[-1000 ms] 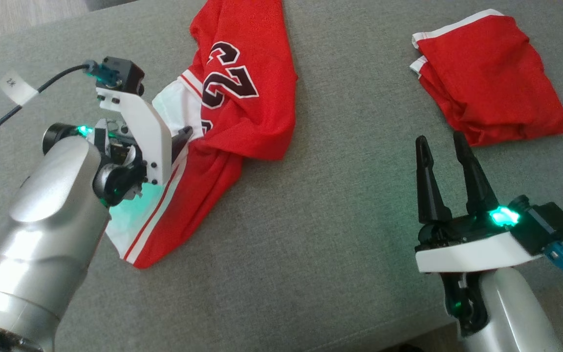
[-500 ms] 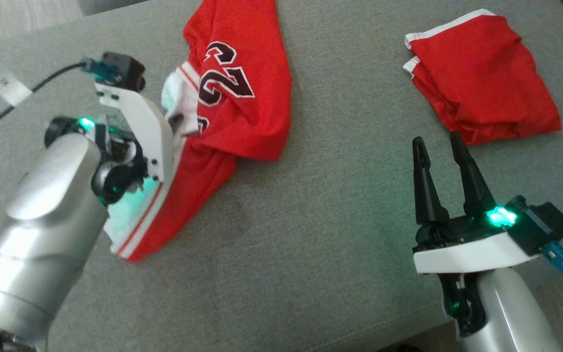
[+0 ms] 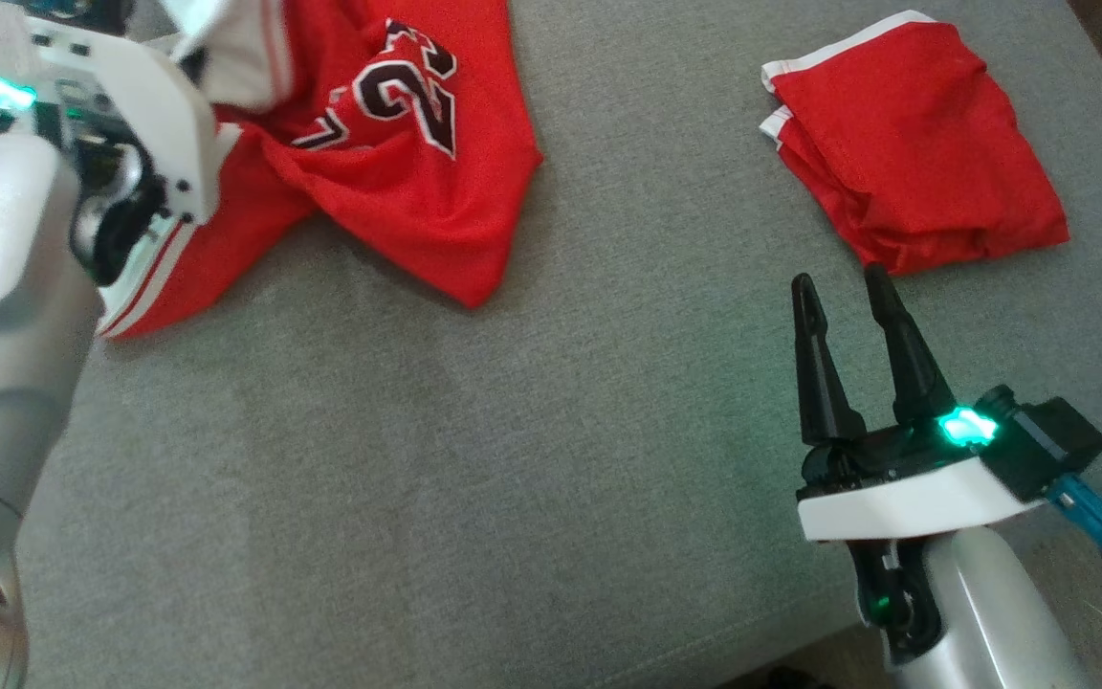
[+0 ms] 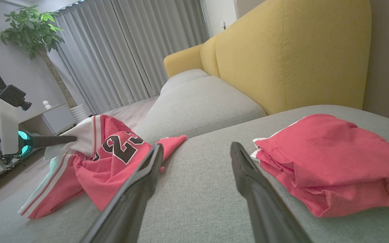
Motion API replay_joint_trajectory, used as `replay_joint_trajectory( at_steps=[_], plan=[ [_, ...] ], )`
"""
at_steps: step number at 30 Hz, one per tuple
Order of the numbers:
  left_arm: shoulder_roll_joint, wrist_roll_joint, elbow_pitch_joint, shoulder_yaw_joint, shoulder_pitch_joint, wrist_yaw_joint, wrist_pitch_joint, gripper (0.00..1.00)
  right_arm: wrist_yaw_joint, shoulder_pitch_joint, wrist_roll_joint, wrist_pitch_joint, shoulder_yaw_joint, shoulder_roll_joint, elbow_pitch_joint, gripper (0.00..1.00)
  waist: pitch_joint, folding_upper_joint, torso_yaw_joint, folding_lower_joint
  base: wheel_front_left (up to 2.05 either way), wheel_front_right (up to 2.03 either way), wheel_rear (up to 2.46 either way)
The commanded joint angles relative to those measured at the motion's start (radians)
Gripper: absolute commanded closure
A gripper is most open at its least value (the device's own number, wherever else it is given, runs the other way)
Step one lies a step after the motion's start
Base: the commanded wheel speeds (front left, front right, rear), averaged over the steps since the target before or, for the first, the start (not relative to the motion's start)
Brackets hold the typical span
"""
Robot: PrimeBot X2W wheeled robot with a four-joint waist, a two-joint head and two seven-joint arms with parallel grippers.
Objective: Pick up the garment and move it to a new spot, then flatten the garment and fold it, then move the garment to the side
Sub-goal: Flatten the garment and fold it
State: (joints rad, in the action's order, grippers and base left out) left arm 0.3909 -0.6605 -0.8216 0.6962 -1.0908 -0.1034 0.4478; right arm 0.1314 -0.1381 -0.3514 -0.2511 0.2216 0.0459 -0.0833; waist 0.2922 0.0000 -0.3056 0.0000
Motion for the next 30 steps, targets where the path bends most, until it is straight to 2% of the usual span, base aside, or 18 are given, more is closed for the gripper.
replay_joint_trajectory(
  at_steps=[1, 2, 3, 10, 17, 24, 30],
  plan=[
    [0.048, 0.011, 0.005, -0.025, -0.072, 0.01, -0.007, 1.0, -0.001, -0.019, -0.004, -0.011, 0.024, 0.004, 0.027, 0.0, -0.002, 0.0, -0.002, 0.0, 0.0, 0.0, 0.0],
    [0.046, 0.009, -0.01, -0.025, -0.073, 0.01, -0.007, 1.0, -0.001, -0.018, -0.004, -0.011, 0.024, 0.004, 0.027, 0.0, -0.003, 0.0, -0.003, 0.0, 0.0, 0.0, 0.0],
    [0.042, 0.005, -0.02, -0.031, -0.075, 0.015, -0.02, 0.0, -0.001, -0.017, -0.005, -0.011, 0.024, 0.004, 0.026, 0.0, -0.004, 0.0, -0.002, 0.0, 0.0, 0.0, 0.0],
    [0.021, 0.062, -0.051, -0.032, -0.1, 0.06, -0.26, 0.0, -0.001, -0.017, 0.003, -0.011, 0.01, 0.004, 0.025, 0.0, -0.016, 0.0, 0.036, 0.0, 0.0, 0.0, 0.0],
    [-0.011, 0.004, -0.076, -0.099, -0.063, 0.06, -0.45, 0.0, -0.001, -0.009, 0.026, -0.011, -0.027, 0.004, 0.022, 0.0, -0.074, 0.0, 0.109, 0.0, 0.0, 0.0, 0.0],
    [-0.042, -0.081, -0.007, -0.168, 0.129, 0.065, -0.629, 0.0, -0.001, 0.026, 0.062, -0.011, -0.09, 0.004, 0.037, 0.0, -0.148, 0.0, 0.196, 0.0, 0.0, 0.0, 0.0],
    [-0.08, -0.127, 0.171, -0.223, 0.383, 0.114, -0.701, 0.0, -0.001, 0.062, 0.09, -0.011, -0.121, 0.004, 0.053, 0.0, -0.197, 0.0, 0.263, 0.0, 0.0, 0.0, 0.0]
  ],
)
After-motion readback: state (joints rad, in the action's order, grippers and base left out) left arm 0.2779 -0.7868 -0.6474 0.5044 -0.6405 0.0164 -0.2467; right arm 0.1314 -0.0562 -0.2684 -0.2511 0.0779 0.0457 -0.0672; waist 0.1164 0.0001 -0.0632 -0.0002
